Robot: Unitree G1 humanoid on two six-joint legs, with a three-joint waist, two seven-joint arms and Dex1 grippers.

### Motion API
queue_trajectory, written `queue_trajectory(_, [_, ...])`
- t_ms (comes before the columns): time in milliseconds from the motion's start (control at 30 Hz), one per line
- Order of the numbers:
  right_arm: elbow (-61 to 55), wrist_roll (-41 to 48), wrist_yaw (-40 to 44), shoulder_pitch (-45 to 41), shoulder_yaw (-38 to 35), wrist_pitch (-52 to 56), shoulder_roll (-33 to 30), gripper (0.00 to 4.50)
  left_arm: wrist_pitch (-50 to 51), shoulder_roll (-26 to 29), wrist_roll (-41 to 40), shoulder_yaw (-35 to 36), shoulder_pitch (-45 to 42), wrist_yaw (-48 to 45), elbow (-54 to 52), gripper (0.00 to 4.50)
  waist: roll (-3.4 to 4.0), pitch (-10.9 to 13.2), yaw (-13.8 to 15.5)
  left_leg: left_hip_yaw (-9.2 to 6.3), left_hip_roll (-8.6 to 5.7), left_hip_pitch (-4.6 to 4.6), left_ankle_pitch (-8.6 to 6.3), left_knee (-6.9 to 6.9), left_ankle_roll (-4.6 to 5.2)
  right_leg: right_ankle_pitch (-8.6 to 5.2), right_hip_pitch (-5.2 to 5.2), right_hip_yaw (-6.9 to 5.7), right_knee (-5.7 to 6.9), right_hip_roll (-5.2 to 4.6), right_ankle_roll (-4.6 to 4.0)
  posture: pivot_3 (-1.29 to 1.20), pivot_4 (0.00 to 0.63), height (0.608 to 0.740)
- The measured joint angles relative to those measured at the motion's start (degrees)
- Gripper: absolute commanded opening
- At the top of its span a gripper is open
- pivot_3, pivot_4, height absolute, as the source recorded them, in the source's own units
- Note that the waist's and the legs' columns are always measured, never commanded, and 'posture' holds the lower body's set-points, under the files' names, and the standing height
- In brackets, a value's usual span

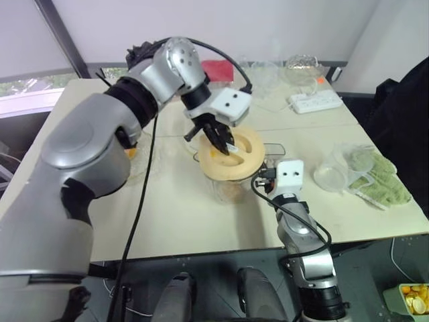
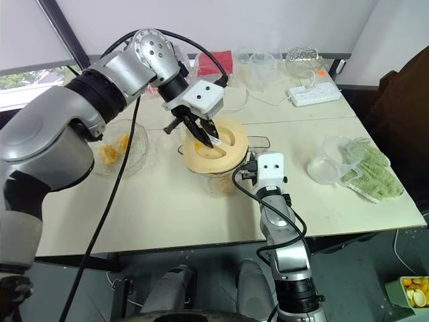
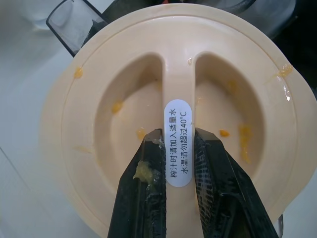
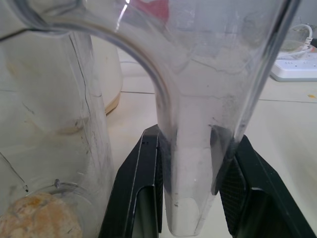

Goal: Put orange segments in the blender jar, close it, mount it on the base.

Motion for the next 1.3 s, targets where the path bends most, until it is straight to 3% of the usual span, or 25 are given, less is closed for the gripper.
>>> queue_trajectory(133, [0.06, -0.22, 0.1, -0.07, 0.47, -0.3, 0.23, 0.92, 0.57, 2.13, -0.05, -0.57, 0.12, 0.82, -3.25, 0.22, 0.0, 0.0, -0.16, -0.05, 0.01, 0.08, -0.09, -0.05, 0.15, -0.08, 0.05, -0.01, 0.01, 0.01, -0.03, 0.0, 0.15, 0.74])
queue_trajectory(367, [1.06, -1.14, 0.09, -1.28, 1.18, -0.65, 0.51, 0.92, -9.64, 2.54, 2.62, -2.01, -0.04, 1.55, -2.27, 0.22, -0.01, -0.07, -0.07, -0.08, 0.03, 0.14, -0.1, -0.06, 0.17, -0.11, 0.09, -0.03, 0.02, 0.03, -0.08, 0.0, 0.15, 0.74])
queue_trajectory(567, [1.32, -1.26, -0.88, -0.24, 0.33, -0.71, 1.44, 0.92, -9.99, -4.27, 5.88, -1.69, -1.85, -0.16, 5.51, 0.22, -0.12, -0.47, 0.22, -0.12, 0.01, 0.14, -0.11, -0.05, 0.17, -0.14, 0.17, -0.07, -0.03, 0.03, -0.07, 0.0, 0.15, 0.74])
queue_trajectory(800, [1.72, -1.3, -2.47, 0.49, -0.36, -0.39, 2.56, 0.92, -8.67, -10.35, 16.72, 6.49, -1.93, -0.82, 12.15, 0.22, 0.24, -0.95, 0.47, -0.16, 0.0, 0.17, -0.11, -0.04, 0.18, -0.19, 0.27, -0.08, -0.07, -0.01, -0.13, 0.0, 0.15, 0.74])
queue_trajectory(1000, [1.49, -1.38, -2.8, 1.06, -0.5, -0.37, 2.61, 0.92, -2.63, -10.68, 21.55, 13.59, -0.28, -0.83, 12.34, 0.22, 0.25, -1.21, 0.64, -0.32, -0.01, 0.21, -0.11, -0.03, 0.18, -0.27, 0.41, -0.15, -0.12, -0.01, -0.22, 0.0, 0.15, 0.74])
queue_trajectory(1300, [1.59, -1.38, -2.32, 0.38, -0.68, -0.08, 2.26, 0.92, 22.64, -10.37, 20.98, 20.81, 1.1, -0.83, 9.84, 0.22, 0.23, -1.14, 0.41, -0.41, -0.06, 0.05, -0.11, -0.03, 0.18, -0.3, 0.25, -0.22, -0.11, 0.0, -0.15, 0.0, 0.15, 0.74])
